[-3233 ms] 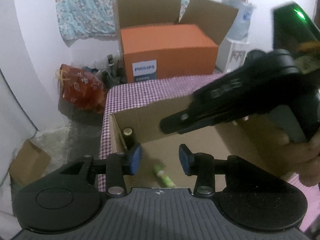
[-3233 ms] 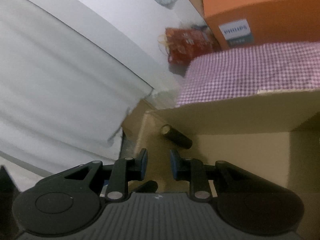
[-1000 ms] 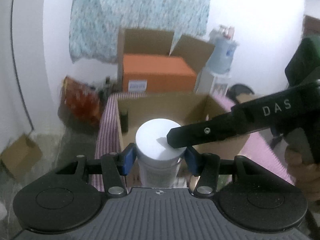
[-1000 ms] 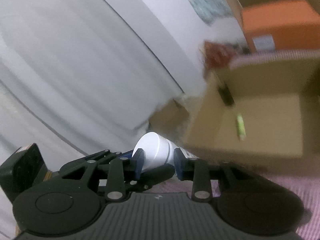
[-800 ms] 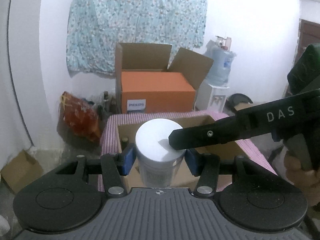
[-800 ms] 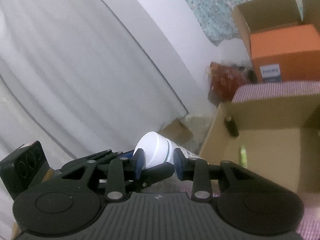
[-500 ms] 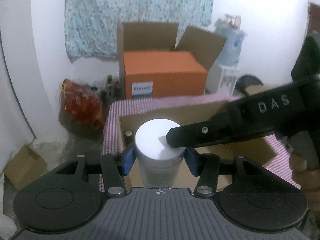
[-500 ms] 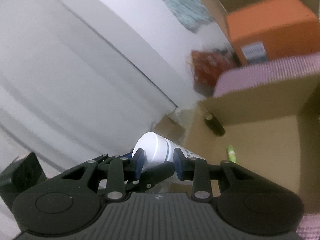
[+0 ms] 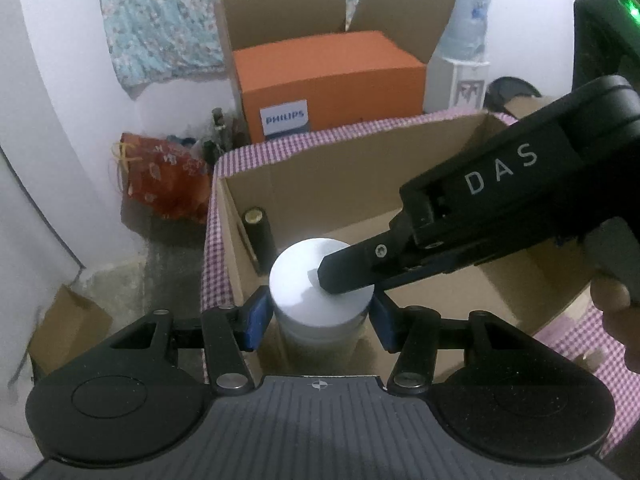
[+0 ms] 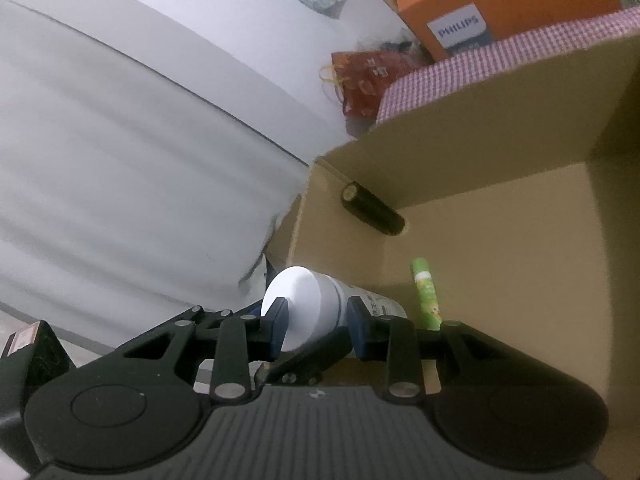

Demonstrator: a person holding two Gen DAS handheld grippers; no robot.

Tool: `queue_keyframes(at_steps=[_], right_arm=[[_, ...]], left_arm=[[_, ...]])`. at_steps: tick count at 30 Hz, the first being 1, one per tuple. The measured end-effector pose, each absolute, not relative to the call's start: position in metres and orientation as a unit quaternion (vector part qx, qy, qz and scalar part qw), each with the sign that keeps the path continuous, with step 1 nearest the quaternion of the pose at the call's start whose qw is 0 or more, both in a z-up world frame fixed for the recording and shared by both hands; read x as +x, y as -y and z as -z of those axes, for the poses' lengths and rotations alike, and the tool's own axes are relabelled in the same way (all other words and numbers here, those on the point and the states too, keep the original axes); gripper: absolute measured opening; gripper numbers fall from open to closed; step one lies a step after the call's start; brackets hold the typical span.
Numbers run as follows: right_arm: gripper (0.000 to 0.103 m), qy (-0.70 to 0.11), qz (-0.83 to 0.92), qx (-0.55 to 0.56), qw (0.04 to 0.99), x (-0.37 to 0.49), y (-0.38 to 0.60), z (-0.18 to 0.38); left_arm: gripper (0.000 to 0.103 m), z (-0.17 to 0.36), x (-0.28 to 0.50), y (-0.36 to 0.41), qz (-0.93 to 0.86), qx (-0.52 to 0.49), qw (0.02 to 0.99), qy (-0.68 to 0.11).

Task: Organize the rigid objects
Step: 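Carry the white pill bottle into the box and release it, then withdraw the right gripper from the box toward the table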

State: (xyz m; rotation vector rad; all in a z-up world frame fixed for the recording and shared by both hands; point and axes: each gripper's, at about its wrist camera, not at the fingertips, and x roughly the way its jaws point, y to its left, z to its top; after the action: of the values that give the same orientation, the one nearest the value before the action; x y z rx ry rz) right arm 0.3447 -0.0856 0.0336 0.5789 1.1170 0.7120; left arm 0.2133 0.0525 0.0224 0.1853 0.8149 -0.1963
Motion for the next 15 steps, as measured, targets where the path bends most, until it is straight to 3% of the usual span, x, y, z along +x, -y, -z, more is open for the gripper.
queue_keyframes(at_steps=[7,15], right_arm=[[0.035,-0.52,-0.324,0.262,0.745,0.346,0.082,-0.027],[0.035,-0.494,-0.329,0.269,0.759,0.332,0.097,-0.053]], left_arm=[[0.054,-0.025,0.211,-0.055,0.091,0.085,0.909,-0.397],[0.069,-0.052,0.186,-0.06,0.096,0.055,0.926,-0.36]])
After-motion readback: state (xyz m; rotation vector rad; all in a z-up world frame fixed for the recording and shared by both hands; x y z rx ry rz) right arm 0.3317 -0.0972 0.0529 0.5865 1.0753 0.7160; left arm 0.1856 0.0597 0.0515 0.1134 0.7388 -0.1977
